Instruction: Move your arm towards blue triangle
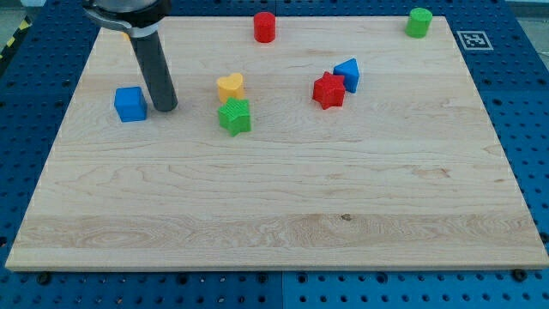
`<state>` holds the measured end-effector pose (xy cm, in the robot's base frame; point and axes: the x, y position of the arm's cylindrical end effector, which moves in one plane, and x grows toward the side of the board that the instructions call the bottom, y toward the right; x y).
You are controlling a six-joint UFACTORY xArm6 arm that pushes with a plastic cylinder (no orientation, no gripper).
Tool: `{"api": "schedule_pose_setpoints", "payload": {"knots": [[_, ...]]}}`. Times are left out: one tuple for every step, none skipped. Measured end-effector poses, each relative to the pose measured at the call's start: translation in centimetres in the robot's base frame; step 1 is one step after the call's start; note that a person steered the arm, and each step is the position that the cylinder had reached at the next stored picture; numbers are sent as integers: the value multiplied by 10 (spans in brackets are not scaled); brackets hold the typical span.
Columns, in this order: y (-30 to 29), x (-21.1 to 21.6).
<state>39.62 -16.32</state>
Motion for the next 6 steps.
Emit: {"api": "schedule_pose_setpoints", "payload": {"knots": [[-12, 0], [-19, 0], [-20, -1], [-12, -4], [-12, -4], [-2, -4]]}}
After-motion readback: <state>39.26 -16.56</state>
